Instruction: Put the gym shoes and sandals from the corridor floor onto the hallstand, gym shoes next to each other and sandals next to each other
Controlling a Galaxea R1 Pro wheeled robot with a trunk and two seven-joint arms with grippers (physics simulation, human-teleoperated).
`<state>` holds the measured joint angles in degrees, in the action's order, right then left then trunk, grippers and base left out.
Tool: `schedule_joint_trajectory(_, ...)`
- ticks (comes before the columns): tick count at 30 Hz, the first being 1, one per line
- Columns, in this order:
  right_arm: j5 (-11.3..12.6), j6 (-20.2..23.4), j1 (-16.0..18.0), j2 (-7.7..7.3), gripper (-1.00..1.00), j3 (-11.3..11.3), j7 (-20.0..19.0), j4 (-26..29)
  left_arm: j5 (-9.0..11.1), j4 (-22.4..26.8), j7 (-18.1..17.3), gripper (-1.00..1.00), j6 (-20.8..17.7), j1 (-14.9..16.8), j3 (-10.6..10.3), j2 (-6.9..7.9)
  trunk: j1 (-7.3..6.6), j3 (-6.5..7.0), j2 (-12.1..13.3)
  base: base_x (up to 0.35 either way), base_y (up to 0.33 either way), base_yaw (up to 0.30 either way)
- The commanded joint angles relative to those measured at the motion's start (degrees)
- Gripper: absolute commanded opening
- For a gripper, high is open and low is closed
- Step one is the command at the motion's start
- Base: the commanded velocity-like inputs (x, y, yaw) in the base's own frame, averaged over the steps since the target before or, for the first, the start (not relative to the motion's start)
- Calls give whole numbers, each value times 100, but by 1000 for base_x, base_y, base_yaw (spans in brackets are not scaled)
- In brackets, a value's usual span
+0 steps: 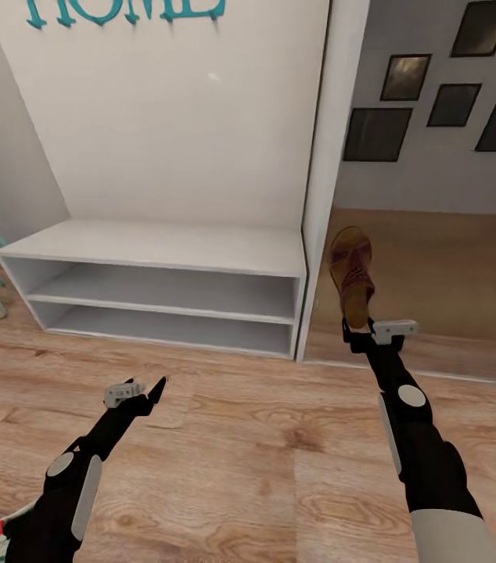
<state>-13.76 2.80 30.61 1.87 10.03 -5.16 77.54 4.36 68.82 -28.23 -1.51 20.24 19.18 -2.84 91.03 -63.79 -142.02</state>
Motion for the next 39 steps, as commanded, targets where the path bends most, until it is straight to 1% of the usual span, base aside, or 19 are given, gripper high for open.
schedule_joint_trajectory(1, -30, 33, 2, 6, -100, 19, -47, 13, 38, -6, -42, 100, -16, 6, 16, -6, -1, -9, -2, 0, 0, 292)
schedule_joint_trajectory(10, -30, 37, 4, 6, -100, 23, -55, 16, 38, -9, -43, 100, -16, 6, 16, -6, -1, -43, -2, 8, -1, 292)
schedule_joint_trajectory(16, -30, 37, 3, 6, -100, 19, -55, 16, 38, -9, -42, 100, -16, 6, 16, -6, -1, -65, -2, 163, -103, 280)
schedule_joint_trajectory(25, -32, 35, 3, 6, -100, 24, -66, 16, 38, -9, -43, 100, -16, 6, 16, -6, -1, -70, -2, 236, -172, 37)
schedule_joint_trajectory(30, -31, 43, 2, 6, -100, 25, -72, 24, 38, -9, -46, 100, -16, 6, 16, -6, -1, -70, -2, 77, -48, 30)
schedule_joint_trajectory(39, -31, 45, 4, 6, -100, 24, -72, 25, 38, -9, -44, 100, -16, 6, 16, -6, -1, -70, -2, 7, -4, 250)
